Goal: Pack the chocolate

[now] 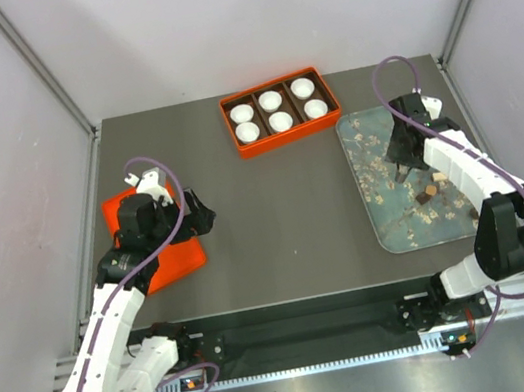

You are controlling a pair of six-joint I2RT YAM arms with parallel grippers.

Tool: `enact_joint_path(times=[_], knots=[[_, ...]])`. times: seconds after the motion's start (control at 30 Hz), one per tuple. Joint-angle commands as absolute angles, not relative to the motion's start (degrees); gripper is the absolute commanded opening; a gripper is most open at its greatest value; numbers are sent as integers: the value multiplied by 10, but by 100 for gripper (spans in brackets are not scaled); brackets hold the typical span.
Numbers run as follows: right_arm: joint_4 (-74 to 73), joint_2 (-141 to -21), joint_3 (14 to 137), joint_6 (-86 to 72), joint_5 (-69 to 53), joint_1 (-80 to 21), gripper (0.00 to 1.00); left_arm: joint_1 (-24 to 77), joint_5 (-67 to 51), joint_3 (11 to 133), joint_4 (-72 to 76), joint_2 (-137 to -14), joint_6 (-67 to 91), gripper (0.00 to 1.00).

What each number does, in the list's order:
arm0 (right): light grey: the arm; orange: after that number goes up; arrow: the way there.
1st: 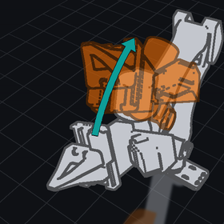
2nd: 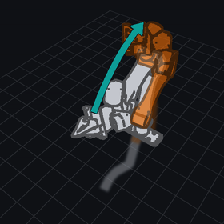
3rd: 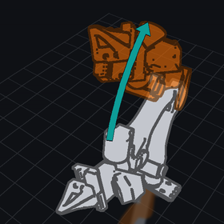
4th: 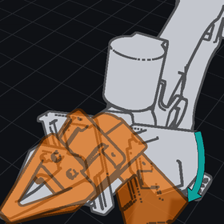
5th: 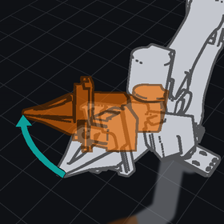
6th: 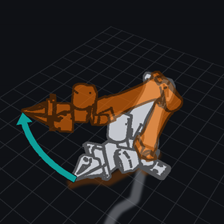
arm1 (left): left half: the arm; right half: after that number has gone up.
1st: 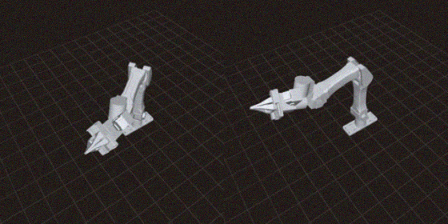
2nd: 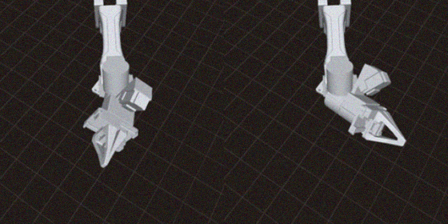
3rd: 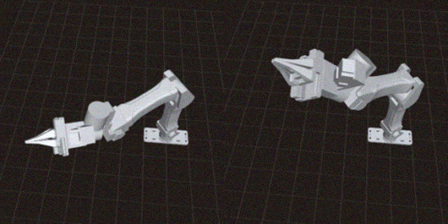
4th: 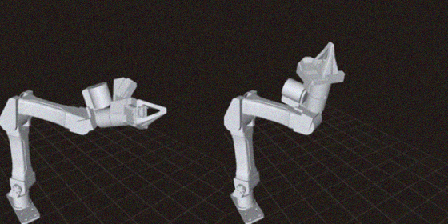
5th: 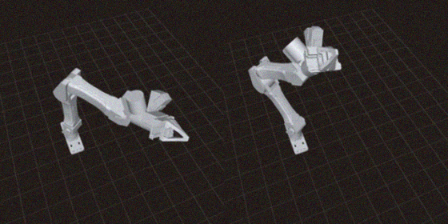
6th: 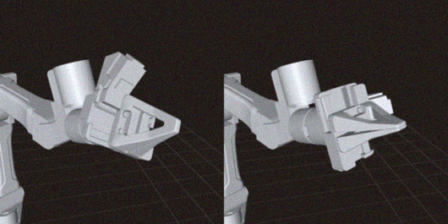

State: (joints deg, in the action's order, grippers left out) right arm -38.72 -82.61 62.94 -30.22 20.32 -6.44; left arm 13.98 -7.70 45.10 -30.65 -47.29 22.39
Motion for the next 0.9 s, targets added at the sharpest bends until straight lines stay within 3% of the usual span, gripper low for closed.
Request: enact_joint_path(times=[0.0, 0.87], knots=[[-378, -806, 621, -306, 220, -54, 53, 142, -83, 451, -291, -471, 219, 98], [-359, -831, 628, -274, 199, -50, 43, 142, -84, 452, -289, -479, 219, 98]])
